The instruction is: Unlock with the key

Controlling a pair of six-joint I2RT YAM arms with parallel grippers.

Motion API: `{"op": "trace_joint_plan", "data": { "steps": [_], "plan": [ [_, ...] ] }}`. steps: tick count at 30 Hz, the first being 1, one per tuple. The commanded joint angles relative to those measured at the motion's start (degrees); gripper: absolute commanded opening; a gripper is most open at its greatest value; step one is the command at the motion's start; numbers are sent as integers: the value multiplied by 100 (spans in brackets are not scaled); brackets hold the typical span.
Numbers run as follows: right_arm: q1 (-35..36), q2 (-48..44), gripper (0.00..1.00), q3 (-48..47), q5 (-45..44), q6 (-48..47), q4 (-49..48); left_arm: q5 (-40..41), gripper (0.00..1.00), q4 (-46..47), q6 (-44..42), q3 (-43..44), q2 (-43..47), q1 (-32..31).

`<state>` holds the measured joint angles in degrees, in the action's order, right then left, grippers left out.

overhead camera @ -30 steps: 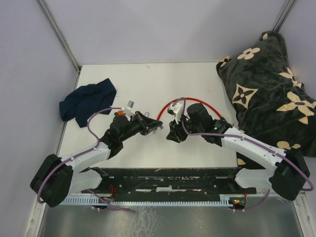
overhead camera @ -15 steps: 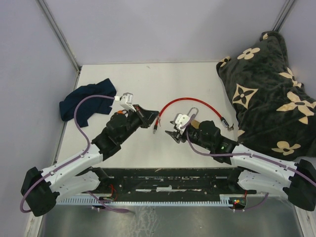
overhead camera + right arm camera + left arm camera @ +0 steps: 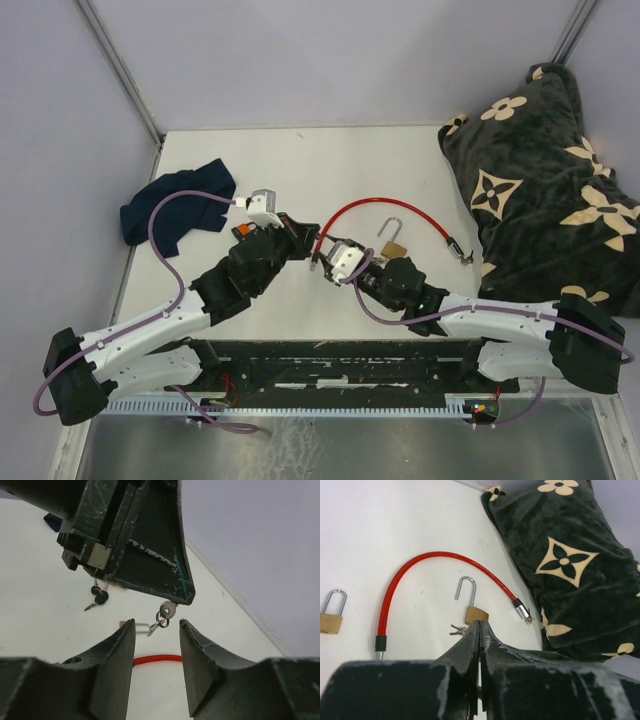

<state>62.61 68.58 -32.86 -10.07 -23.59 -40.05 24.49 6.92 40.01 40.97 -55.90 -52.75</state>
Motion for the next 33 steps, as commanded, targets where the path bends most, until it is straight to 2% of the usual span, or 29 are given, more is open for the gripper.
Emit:
{"op": "trace_joint_plan", "data": {
  "steps": [1,4,9,18,22,26,27,28,33],
  "plan": [
    [184,306,48,-209,-645,-415,-884,406,3,-88,198,346,-85,-59],
    [232,481,46,-118,-759,-458,-1393,401,3,-136,312,344,-92,-84],
    [252,674,44,-217,-787,-480,-1439,379,3,-182,499,332,-97,-95],
    [266,899,34,-266,-949,-517,-1519,292,3,-267,741,339,-114,-109],
    [274,938,25,-306,-953,-519,-1506,224,3,-311,868,345,-144,-106],
    [269,933,11,-301,-967,-419,-1527,117,4,-331,940,373,-167,-108],
    [269,912,3,-285,-994,-376,-1527,112,5,-369,957,388,-163,-111],
    [269,885,2,-244,-1038,-294,-1530,113,8,-420,976,400,-147,-110],
    [254,517,2,-43,-1039,203,-1328,201,35,-572,904,379,96,-88]
  ]
}}
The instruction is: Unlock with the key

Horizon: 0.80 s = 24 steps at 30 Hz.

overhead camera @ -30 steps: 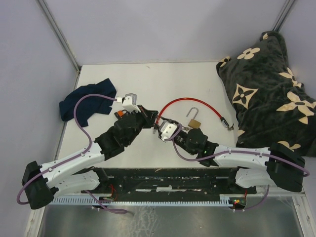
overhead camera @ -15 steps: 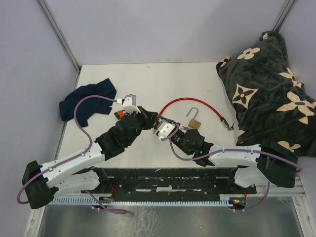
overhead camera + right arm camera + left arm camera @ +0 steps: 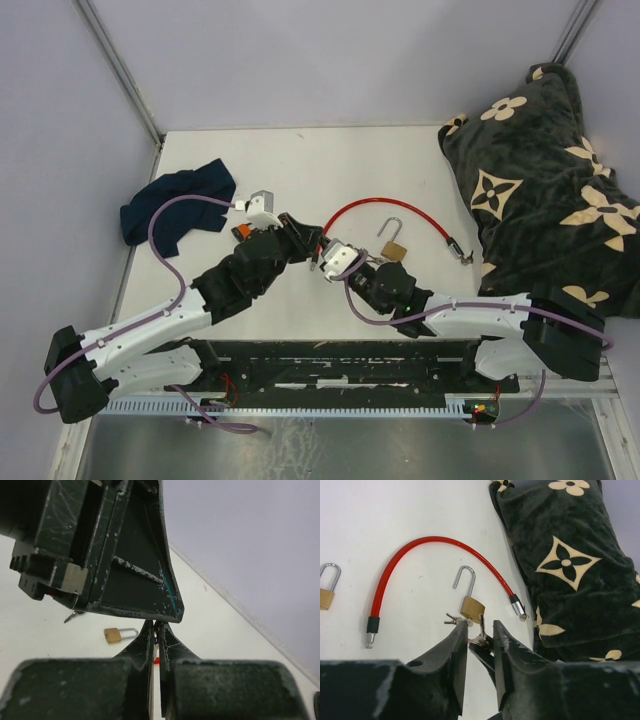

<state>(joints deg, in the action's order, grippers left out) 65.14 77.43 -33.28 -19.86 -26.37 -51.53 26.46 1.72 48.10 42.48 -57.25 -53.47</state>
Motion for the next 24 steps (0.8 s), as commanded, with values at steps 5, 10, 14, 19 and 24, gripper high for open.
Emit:
{"op": "trace_joint_plan", "data": {
  "steps": [5,10,14,19,24],
  "plan": [
    [-109,-757,2,201,303,1246,36,-387,56,12,-204,140,564,181],
    [-390,-1142,2,341,971,2121,249,-1894,62,644,-389,-238,977,842],
    [-627,-1313,2,418,1507,2743,249,-3180,66,1385,-330,-463,1137,1357],
    [-847,-1395,2,552,2050,3454,-198,-4255,66,2277,90,-730,982,1732],
    [-983,-1280,2,707,2303,3970,-896,-4893,64,3165,506,-903,652,1873]
  ]
}}
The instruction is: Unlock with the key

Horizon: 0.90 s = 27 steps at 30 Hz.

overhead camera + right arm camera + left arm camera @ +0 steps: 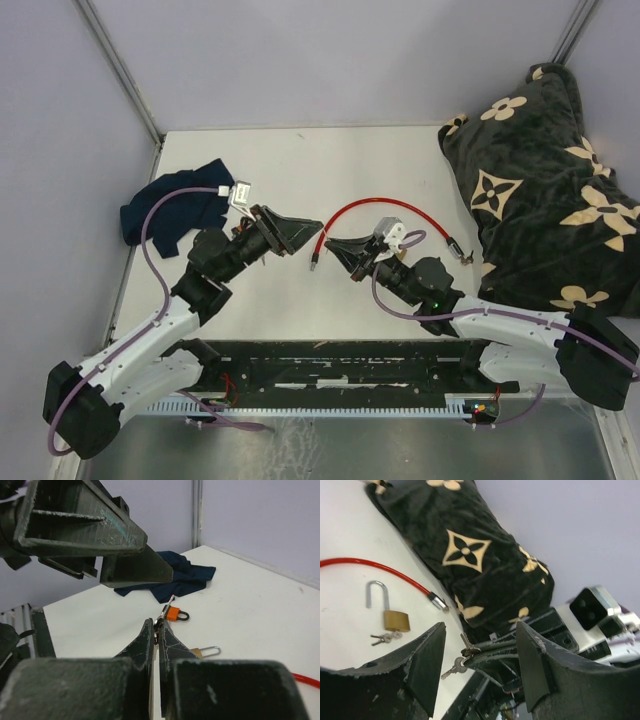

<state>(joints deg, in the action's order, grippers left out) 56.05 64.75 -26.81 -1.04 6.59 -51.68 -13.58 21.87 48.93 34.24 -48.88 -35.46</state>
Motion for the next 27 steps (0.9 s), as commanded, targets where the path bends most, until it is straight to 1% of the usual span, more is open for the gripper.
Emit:
{"op": "trace_joint_plan", "data": {
  "steps": [1,3,5,9,12,15,18,22,23,27],
  "plan": [
    [-72,48,2,59,481,760,-1003,-1008,63,1323,500,-114,-249,74],
    [-79,175,2,75,568,927,-1371,-1130,61,1558,619,-174,-326,77],
    [-77,311,2,107,640,1037,-1658,-1085,59,1571,635,-247,-334,70],
    [-78,501,2,58,779,1187,-1992,-993,55,1650,701,-370,-272,70],
    [-85,634,2,2,885,1286,-2137,-929,47,1740,733,-453,-192,75],
    [-98,786,2,80,820,1458,-2509,-901,37,1781,741,-504,-114,74],
    [-173,874,2,118,858,1659,-2719,-894,25,1919,746,-589,-56,75],
    [-218,1044,2,26,987,1819,-2709,-995,4,2014,633,-526,-62,75],
    [-229,1097,2,-8,1046,1886,-2730,-1012,3,1978,591,-512,-48,69],
    [-283,1233,3,-4,1167,2209,-2795,-867,3,1878,382,-569,182,78]
  ]
}}
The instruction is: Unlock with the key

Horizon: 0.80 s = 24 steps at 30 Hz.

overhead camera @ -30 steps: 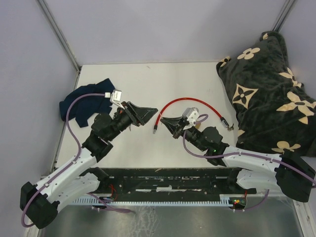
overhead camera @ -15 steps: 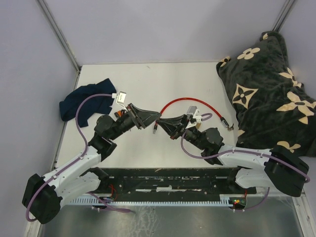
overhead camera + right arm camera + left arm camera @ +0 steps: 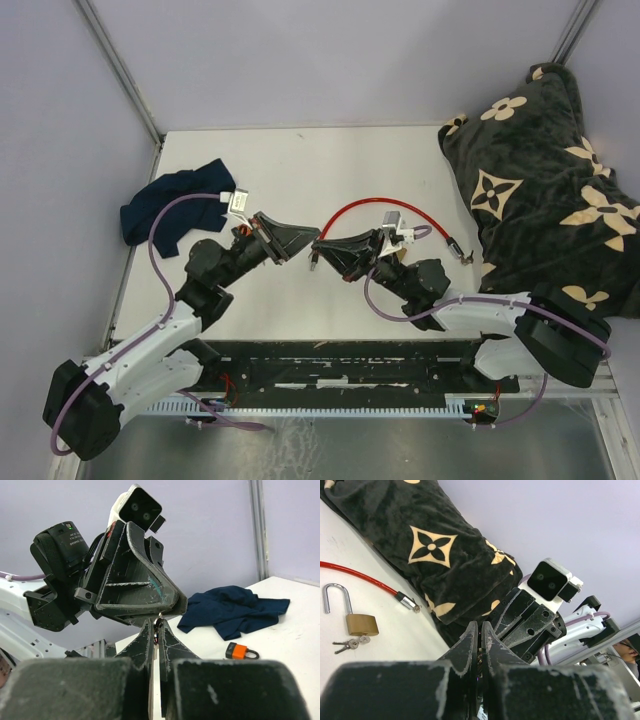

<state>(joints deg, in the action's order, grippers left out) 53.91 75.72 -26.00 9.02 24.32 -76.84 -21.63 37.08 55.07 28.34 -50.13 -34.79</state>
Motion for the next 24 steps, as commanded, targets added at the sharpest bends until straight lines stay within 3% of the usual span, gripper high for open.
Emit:
{"op": "trace_joint_plan", "data": {
  "steps": [1,5,7,10,15,24],
  "plan": [
    [-84,117,6,-44,134,481,-257,6,3,235,-327,27,375,5],
    [-210,-190,27,15,103,526,182,176,3,-674,-780,305,547,7],
    [-267,-517,39,-81,227,417,970,382,3,-1319,-1083,559,596,4],
    [-316,-918,47,-224,309,186,1902,558,3,-2125,-1347,904,581,7],
    [-372,-1161,52,-485,564,-137,2739,604,3,-2763,-1443,1187,570,7],
    [-416,-668,55,-937,1106,640,2274,442,3,-2201,-1323,899,663,1]
  ]
}}
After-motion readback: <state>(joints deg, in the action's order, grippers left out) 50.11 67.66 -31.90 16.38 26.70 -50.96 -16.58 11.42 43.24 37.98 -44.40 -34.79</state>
